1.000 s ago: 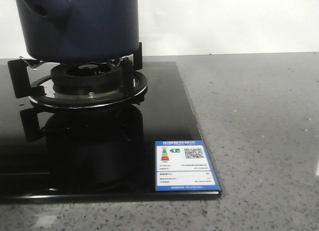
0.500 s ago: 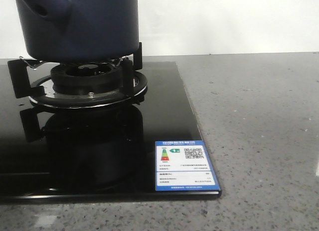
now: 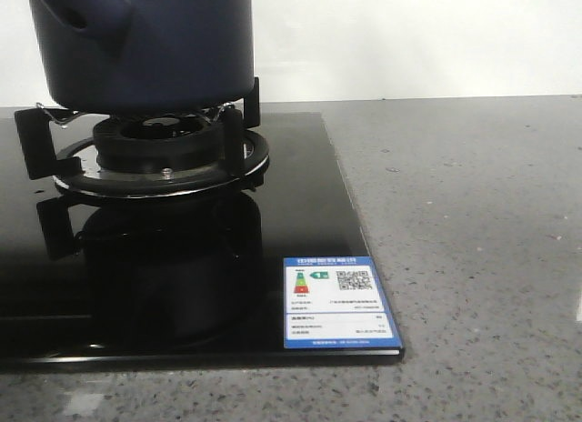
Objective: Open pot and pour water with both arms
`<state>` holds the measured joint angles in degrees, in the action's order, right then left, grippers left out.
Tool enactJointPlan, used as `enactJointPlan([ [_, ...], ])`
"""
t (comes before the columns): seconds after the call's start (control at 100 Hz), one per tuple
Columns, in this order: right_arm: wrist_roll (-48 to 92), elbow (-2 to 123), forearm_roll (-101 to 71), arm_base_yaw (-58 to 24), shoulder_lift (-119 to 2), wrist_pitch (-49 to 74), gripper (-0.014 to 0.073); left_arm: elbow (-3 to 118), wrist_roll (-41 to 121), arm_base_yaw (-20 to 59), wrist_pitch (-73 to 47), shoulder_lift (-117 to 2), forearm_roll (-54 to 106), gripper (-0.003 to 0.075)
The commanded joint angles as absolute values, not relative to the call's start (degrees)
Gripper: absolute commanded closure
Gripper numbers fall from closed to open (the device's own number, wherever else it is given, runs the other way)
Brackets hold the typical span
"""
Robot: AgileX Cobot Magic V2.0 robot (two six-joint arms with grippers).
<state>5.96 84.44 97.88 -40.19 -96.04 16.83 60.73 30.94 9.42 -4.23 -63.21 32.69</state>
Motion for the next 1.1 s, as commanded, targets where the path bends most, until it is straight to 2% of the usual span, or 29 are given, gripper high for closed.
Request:
enactJointPlan([
  [0.0, 6.18, 86.68, 100.48, -40.26, -93.19, 17.67, 0.0296, 62.81, 31.18, 9.31, 1.91, -61.58, 33.11, 0.0321],
  [0.4, 4.06, 86.68, 100.18, -40.26, -93.19, 17.67, 0.0296, 62.81, 31.18, 9.31, 1.91, -61.58, 33.11, 0.0321],
  [0.67, -15.08, 86.68, 98.46, -40.26, -91.75, 20.1, 0.0296, 62.81, 31.18, 9.31, 1.91, -61.58, 33.11, 0.0321],
  [0.8, -28.96, 86.68, 97.01, -40.26, -89.47, 26.67, 0.0296, 62.81, 31.18, 9.31, 1.91, -61.58, 33.11, 0.0321],
  [0.96, -37.42, 86.68, 85.63, -39.78, -86.05, 37.42, 0.0296, 62.81, 31.18, 9.31, 1.91, -61.58, 33.11, 0.0321],
  [1.09, -37.59, 85.6, 68.04, -35.73, -82.01, 36.37, 0.0296, 62.81, 31.18, 9.31, 1.91, -61.58, 33.11, 0.0321],
])
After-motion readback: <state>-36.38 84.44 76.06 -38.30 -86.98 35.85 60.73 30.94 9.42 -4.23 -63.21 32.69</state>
